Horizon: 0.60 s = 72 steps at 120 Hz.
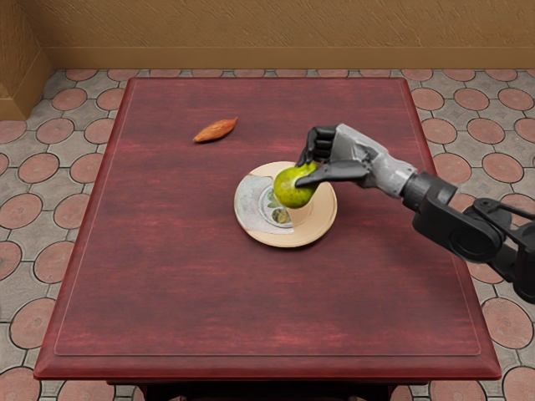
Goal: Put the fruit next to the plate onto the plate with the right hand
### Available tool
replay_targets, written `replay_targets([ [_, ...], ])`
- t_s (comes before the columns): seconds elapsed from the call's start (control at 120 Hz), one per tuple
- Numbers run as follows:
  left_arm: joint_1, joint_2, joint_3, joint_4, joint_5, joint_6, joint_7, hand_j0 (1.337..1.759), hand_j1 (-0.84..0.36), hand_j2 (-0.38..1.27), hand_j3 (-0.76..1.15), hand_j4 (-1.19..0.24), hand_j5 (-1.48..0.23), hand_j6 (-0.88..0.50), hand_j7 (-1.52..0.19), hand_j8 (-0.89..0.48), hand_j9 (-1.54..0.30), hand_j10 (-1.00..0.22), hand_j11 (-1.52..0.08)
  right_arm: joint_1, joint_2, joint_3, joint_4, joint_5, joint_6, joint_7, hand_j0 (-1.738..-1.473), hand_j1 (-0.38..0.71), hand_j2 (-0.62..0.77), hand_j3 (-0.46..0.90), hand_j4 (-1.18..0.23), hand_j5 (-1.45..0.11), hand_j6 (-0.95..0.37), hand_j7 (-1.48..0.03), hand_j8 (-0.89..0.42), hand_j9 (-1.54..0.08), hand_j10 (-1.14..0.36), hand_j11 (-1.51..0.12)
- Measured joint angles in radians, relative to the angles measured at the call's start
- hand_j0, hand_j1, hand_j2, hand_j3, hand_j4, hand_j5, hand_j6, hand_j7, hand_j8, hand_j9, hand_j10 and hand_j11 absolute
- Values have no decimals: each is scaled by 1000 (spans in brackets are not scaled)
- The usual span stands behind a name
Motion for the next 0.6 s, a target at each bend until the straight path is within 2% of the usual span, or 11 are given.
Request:
replay_targets([
  [0.133, 0, 0, 0, 0, 0, 0, 0, 1658, 349, 0, 0, 0, 0, 0, 0, 0, 0, 0, 0, -1, 15, -19, -20, -1, 1, 3, -1655, 352, 504, 0, -864, -1156, -874, -1134, -683, -1144, -500, -1132],
  [0.183, 0, 0, 0, 0, 0, 0, 0, 1658, 349, 0, 0, 0, 0, 0, 0, 0, 0, 0, 0, -2, 20, -23, -27, -2, 1, 4, -1655, 336, 437, 0, -862, -1160, -874, -1134, -678, -1146, -503, -1134],
  [0.267, 0, 0, 0, 0, 0, 0, 0, 1658, 349, 0, 0, 0, 0, 0, 0, 0, 0, 0, 0, -2, 32, -29, -42, -2, 1, 6, -1656, 363, 549, 0, -864, -1155, -874, -1134, -703, -1141, -531, -1132],
  [0.333, 0, 0, 0, 0, 0, 0, 0, 1658, 349, 0, 0, 0, 0, 0, 0, 0, 0, 0, 0, -1, 42, -32, -53, -6, 1, 7, -1655, 346, 481, 0, -861, -1154, -872, -1131, -698, -1140, -521, -1131],
  [0.458, 0, 0, 0, 0, 0, 0, 0, 1658, 349, 0, 0, 0, 0, 0, 0, 0, 0, 0, 0, 0, 67, -22, -58, 8, 20, 5, -1657, 61, 269, 0, -495, -661, -501, -649, -411, -654, -310, -649],
  [0.6, 0, 0, 0, 0, 0, 0, 0, 1658, 349, 0, 0, 0, 0, 0, 0, 0, 0, 0, 0, 0, 47, -9, -56, 14, 78, 8, -1657, -127, 133, 0, -263, -350, -266, -344, -221, -346, -170, -344],
])
